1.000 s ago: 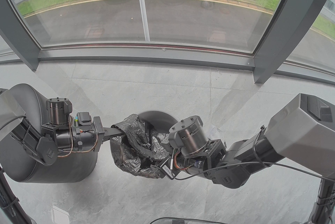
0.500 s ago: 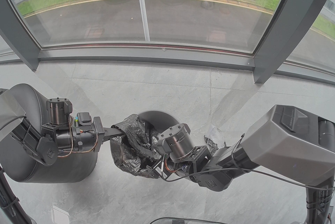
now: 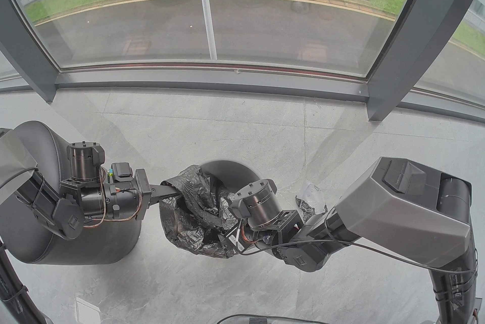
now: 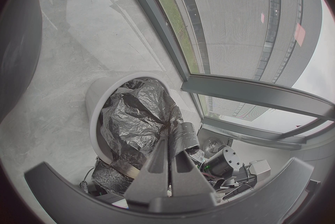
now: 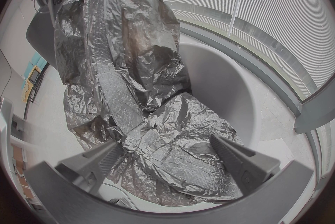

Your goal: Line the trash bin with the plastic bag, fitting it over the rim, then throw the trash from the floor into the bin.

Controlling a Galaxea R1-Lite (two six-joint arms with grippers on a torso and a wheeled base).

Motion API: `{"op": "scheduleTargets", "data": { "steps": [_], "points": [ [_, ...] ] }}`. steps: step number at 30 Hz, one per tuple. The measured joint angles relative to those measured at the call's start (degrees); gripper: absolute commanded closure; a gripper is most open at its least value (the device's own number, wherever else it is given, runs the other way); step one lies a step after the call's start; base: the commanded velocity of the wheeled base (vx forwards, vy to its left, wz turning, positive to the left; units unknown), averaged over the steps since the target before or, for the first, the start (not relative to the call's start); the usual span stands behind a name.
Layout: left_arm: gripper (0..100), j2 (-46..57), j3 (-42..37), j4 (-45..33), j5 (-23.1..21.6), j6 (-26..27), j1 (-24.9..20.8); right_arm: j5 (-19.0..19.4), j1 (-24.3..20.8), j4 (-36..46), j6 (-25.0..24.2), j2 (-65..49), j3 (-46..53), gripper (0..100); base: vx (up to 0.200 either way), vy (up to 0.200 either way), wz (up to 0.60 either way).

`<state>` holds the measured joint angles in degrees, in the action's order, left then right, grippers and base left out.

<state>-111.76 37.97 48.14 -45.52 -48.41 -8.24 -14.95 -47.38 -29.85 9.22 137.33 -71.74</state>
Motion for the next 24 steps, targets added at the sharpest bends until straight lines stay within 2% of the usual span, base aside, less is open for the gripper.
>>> {"op": "scheduleTargets", "data": {
  "steps": [6, 11, 13, 17, 24],
  "points": [
    [100, 0.0, 0.0, 0.0, 0.0, 0.0, 0.0, -0.8, 0.3, -1.7, -0.2, 0.0, 0.4, 100, 0.0, 0.0, 0.0],
    [100, 0.0, -0.3, 0.0, 0.1, 0.5, 0.0, -1.0, 0.6, -8.8, -0.2, -0.3, 2.0, 100, 0.0, 0.0, 0.0],
    [100, 0.0, -0.3, 0.0, 0.4, 0.6, 0.0, -1.0, 0.7, -9.3, -0.2, -0.4, 2.4, 100, 0.0, 0.0, 0.0],
    [100, 0.0, -0.4, 0.0, 4.7, 3.2, -0.4, -1.1, 1.1, -9.8, -0.2, -1.4, 3.4, 100, 0.0, 0.0, 0.0],
    [100, -0.1, -0.3, 0.0, 15.4, 15.7, -2.0, -1.1, 1.9, -9.8, -0.2, -3.7, 3.6, 100, 0.0, 0.0, 0.0]
  ]
}}
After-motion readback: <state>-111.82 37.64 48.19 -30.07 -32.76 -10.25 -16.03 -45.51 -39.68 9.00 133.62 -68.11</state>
